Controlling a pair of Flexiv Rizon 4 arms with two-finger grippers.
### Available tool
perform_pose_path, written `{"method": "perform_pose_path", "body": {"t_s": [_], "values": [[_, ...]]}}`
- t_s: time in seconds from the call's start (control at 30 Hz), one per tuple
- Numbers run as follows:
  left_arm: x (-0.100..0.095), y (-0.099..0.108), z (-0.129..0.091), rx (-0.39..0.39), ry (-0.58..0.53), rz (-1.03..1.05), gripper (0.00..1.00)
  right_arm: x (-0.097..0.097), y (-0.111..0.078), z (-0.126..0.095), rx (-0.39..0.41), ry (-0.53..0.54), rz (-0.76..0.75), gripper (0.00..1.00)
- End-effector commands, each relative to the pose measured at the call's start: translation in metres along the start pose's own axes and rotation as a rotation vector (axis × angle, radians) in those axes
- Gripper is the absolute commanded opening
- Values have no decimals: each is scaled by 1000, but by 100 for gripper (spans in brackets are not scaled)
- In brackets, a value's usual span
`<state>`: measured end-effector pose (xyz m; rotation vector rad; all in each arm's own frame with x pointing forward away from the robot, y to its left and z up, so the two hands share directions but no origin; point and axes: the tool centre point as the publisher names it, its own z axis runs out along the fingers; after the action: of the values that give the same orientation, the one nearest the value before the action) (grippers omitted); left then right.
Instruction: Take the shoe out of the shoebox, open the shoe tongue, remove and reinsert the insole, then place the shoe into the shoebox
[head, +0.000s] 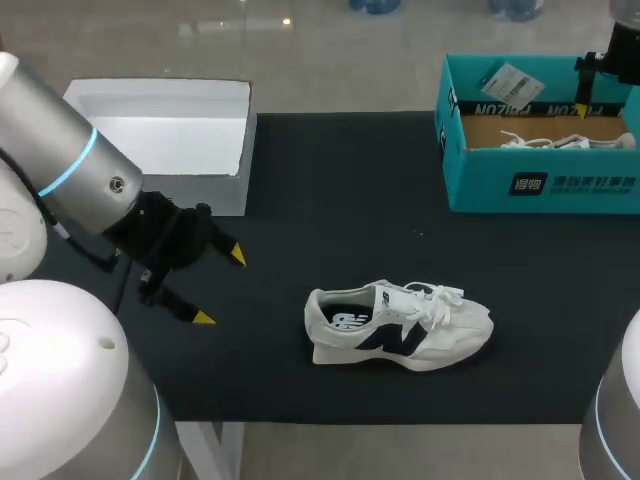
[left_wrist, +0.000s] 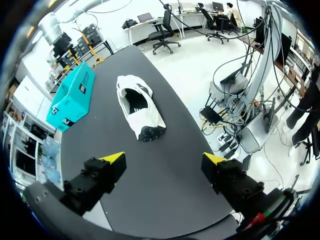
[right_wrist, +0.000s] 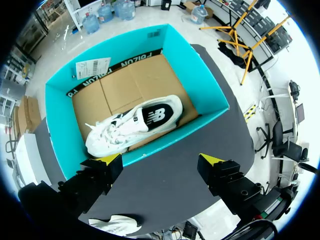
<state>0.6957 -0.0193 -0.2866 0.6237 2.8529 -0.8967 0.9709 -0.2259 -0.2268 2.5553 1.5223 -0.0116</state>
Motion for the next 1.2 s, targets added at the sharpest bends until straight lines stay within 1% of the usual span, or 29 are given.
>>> {"method": "perform_pose_path", "body": {"t_s": [0.03,0.1,0.13,0.17,0.23,0.33,0.4,0.57,0.83,0.87,0.9,0.97,1.1,1.17,1.2], "values": [[11,25,-2,306,-150,-225,100,0,-1,0,-3,1,0,100],[14,31,-3,373,-150,-260,100,0,-1,0,-3,1,0,100],[16,33,-2,392,-146,-275,100,0,-1,0,-3,1,0,100],[18,34,1,396,-129,-280,100,0,-1,0,-3,1,0,100],[23,34,6,439,-106,-287,100,0,-1,0,-3,1,0,100],[28,33,17,468,-84,-301,100,0,-1,0,-3,1,0,100],[29,30,25,469,-53,-298,100,0,-1,0,-3,1,0,100],[30,29,45,495,-28,-306,100,0,-1,0,-3,1,0,100],[20,32,81,509,-15,-321,100,0,-1,0,-3,1,0,100],[19,31,86,523,-3,-318,100,0,-1,0,-3,1,0,100],[17,31,91,523,-3,-319,100,0,-1,0,-3,1,0,100],[14,28,103,484,-29,-315,100,0,-1,0,-3,1,0,100],[9,22,125,481,-32,-311,100,0,-1,0,-3,1,0,100],[8,18,132,481,-34,-310,100,0,-1,0,-3,1,0,100],[7,16,135,493,-26,-310,100,0,-1,0,-3,1,0,100]]}}
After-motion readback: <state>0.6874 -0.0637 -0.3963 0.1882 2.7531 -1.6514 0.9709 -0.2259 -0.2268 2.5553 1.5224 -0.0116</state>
